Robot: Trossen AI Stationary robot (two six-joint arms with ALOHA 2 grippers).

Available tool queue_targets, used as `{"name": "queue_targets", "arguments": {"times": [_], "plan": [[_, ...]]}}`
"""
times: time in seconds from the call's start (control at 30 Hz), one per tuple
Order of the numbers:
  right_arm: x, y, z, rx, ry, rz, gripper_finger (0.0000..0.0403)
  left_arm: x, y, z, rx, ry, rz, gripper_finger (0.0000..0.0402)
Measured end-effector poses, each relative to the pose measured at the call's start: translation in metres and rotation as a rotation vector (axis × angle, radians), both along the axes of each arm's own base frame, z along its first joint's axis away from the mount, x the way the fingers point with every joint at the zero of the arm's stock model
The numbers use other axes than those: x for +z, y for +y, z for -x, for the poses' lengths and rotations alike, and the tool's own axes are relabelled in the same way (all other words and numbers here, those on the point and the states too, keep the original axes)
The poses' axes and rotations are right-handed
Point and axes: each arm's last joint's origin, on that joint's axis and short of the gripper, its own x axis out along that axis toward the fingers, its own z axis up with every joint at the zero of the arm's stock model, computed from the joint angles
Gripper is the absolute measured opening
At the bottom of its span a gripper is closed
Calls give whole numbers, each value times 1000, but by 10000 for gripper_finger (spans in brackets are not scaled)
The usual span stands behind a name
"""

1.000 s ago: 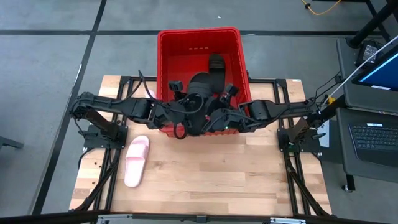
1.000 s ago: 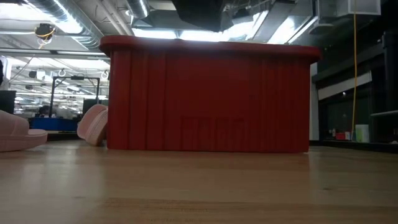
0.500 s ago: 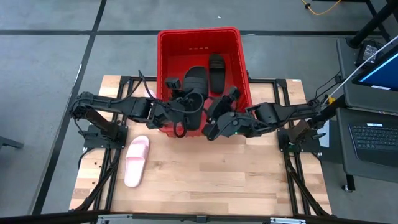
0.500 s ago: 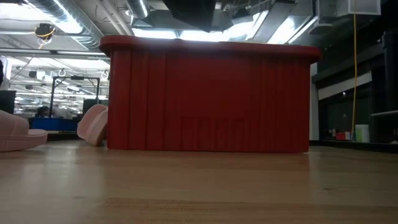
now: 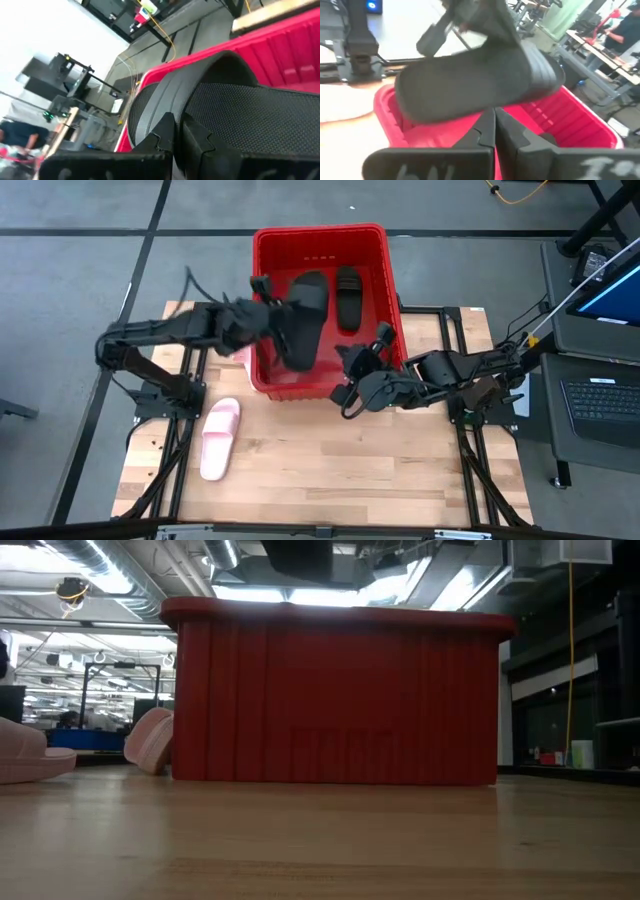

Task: Pick and place slides into bin
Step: Put the black slide in the red bin

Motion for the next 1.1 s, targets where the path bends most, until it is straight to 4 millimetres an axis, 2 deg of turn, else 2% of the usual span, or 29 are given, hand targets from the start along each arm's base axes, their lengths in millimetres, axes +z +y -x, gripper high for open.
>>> {"name": "queue_targets", "arguments": {"times": [0.17, 0.43, 0.53, 0.7, 0.77, 0.87, 1.1], "plan": [[-5, -15, 1, -44, 62, 14, 4, 4, 32, 10, 64, -36, 29, 6], [-22, -45, 1, -155, 145, -19, 2, -17, 81, 8, 87, -79, 35, 6], [-41, -47, -7, -162, 112, -79, 2, -21, 96, 12, 117, -68, 9, 6], [-91, -43, -18, -70, 136, -102, 1, -25, 113, 18, 113, -97, 19, 6], [-95, -46, -14, -1, 92, -138, 1, -25, 119, 19, 105, -102, 24, 6], [-88, -53, 0, 80, -18, -161, 1, -27, 127, 18, 74, -121, 38, 6], [-80, -71, 47, 211, -155, -96, 2, -45, 146, 2, 77, -97, 67, 6]]}}
